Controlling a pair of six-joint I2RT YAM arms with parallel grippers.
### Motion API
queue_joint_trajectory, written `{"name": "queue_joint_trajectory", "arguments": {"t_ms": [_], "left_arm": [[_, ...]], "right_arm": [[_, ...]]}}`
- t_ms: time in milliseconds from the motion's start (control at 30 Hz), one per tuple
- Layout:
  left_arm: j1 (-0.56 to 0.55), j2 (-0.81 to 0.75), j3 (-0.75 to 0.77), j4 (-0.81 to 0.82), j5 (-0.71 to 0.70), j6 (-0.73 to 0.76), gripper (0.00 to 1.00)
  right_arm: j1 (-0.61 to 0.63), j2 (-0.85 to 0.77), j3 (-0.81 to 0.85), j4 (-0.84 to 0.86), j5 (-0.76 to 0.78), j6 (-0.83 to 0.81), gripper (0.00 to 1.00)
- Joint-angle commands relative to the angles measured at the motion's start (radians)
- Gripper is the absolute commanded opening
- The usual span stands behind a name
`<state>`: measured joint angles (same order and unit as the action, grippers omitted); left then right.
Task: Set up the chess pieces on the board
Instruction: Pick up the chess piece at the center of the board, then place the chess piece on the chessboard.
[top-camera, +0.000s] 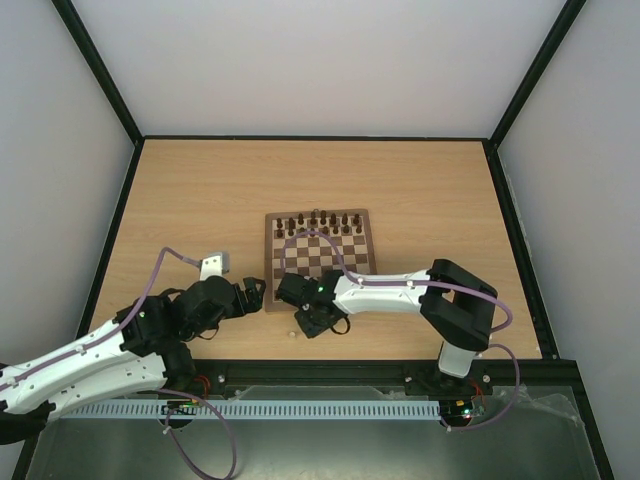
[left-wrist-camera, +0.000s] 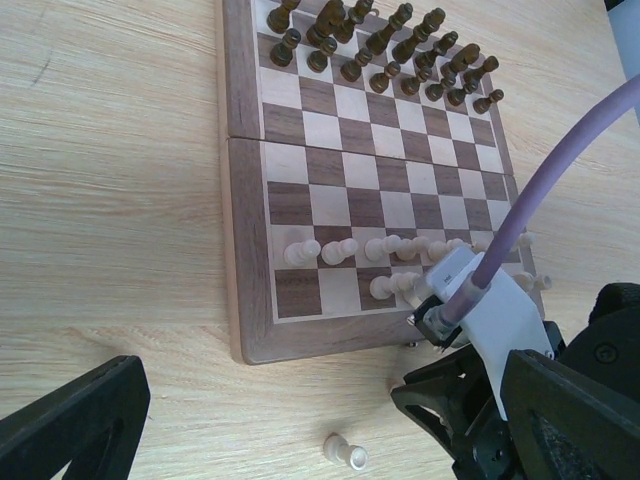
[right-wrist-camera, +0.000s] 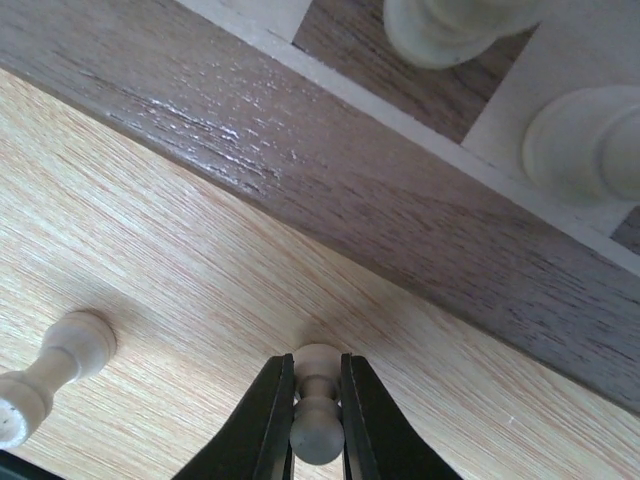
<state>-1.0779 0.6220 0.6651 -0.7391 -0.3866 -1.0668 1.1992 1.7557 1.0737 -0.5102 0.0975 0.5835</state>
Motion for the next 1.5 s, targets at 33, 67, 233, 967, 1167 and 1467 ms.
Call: {"name": "queue_joint_trajectory", "arguments": {"t_ms": [33, 67, 233, 967, 1167, 1467], "left_arm": [[-0.005, -0.005, -0.026, 0.036, -0.013, 0.000, 0.99], [-0.006, -0.002, -0.026, 0.038, -0.015, 0.002, 0.99], [-0.005, 0.016, -0.031, 0.055, -0.006, 0.018, 0.99], [-0.006, 0.037, -0.050, 0.121, 0.048, 0.075, 0.99], [-0.006, 0.032, -0.079, 0.144, 0.054, 0.078, 0.99], [-0.006, 0.041, -0.081, 0.156, 0.058, 0.084, 0.99]], "right_arm": [[0.007, -0.065, 0.026, -0.079, 0.025, 0.006, 0.10], [0.007, -0.088, 0.033, -0.098, 0.041, 0.007, 0.10], [-0.008, -0.197, 0.079, -0.214, 0.128, 0.008, 0.11], [-0.354, -0.164, 0.126, -0.245, 0.125, -0.120, 0.11], [-0.383, -0.142, 0.095, -0.225, 0.114, -0.129, 0.11], [-0.392, -0.103, 0.050, -0.188, 0.092, -0.135, 0.11]]}}
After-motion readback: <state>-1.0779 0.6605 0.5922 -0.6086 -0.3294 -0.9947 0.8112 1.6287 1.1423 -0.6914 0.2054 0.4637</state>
